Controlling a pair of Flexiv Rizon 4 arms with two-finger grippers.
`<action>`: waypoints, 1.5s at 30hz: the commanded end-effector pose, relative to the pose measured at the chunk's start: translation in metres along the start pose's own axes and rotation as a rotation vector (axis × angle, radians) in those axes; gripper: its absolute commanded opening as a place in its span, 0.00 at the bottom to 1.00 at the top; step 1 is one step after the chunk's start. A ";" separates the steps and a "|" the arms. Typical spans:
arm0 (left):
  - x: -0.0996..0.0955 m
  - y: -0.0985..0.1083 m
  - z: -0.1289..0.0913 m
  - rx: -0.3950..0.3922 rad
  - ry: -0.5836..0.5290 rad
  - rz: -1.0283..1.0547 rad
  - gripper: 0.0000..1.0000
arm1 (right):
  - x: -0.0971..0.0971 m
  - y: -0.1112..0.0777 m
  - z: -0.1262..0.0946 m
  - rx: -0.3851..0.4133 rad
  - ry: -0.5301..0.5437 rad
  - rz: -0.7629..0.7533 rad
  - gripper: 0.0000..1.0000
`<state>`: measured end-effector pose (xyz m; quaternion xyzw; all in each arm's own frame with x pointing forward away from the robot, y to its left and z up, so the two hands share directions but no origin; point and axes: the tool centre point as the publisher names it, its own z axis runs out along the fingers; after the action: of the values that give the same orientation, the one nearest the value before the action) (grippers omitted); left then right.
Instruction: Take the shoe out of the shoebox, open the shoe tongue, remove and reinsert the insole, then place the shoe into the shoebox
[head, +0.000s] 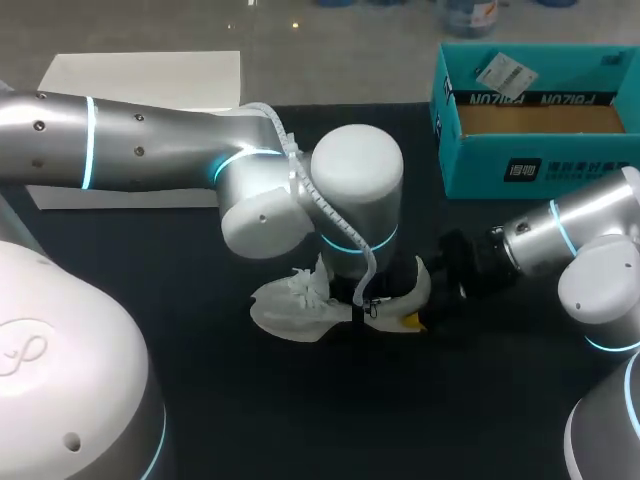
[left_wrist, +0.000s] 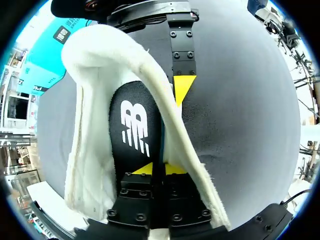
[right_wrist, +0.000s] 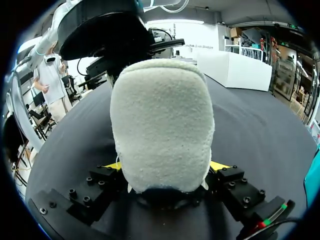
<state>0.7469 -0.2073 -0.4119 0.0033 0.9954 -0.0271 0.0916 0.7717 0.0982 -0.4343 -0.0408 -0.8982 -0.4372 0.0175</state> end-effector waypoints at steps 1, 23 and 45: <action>-0.011 0.003 0.022 0.013 -0.046 -0.004 0.00 | 0.005 -0.001 0.007 0.000 0.002 -0.001 0.00; -0.022 0.013 -0.063 0.163 0.104 0.019 0.00 | 0.005 -0.001 0.007 0.000 0.002 -0.001 0.00; -0.028 0.015 -0.099 0.399 0.452 0.066 0.00 | 0.005 -0.001 0.007 0.000 0.002 -0.001 0.00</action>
<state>0.7527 -0.1836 -0.3093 0.0548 0.9697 -0.2072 -0.1170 0.7686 0.1005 -0.4335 -0.0394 -0.8978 -0.4381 0.0192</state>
